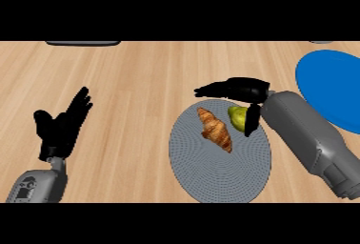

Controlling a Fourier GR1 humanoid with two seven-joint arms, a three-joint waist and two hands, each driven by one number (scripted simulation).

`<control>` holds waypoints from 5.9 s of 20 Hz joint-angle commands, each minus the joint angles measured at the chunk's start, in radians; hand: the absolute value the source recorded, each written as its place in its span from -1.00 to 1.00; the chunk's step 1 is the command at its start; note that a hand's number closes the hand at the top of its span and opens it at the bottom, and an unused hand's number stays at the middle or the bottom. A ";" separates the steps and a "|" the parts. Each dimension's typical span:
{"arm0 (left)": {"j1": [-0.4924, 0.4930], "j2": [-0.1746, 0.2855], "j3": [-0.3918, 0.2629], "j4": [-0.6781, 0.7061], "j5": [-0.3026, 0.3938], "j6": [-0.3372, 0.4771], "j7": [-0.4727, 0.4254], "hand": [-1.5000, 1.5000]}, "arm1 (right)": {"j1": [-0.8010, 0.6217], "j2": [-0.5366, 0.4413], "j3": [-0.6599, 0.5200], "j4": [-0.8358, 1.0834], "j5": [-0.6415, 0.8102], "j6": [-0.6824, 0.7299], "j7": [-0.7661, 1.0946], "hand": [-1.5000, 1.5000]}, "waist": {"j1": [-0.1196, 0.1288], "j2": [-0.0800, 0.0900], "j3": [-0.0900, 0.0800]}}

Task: Pick the croissant from the placemat and place it in the plate

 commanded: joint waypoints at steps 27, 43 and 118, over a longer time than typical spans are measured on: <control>-0.040 -0.035 0.053 0.049 -0.047 -0.020 -0.002 0.00 | 0.041 0.151 0.012 0.016 0.377 0.005 -0.074 1.00 | -0.013 -0.002 0.000; 0.013 -0.032 0.086 -0.002 -0.047 -0.008 0.015 0.00 | 0.318 -0.014 -0.185 -0.239 0.313 -0.180 0.043 1.00 | -0.075 -0.021 -0.001; -0.015 -0.060 0.072 -0.009 -0.063 -0.054 0.003 0.00 | 0.118 -0.610 -1.026 0.445 -0.279 0.507 -0.045 -1.00 | 0.015 0.019 0.008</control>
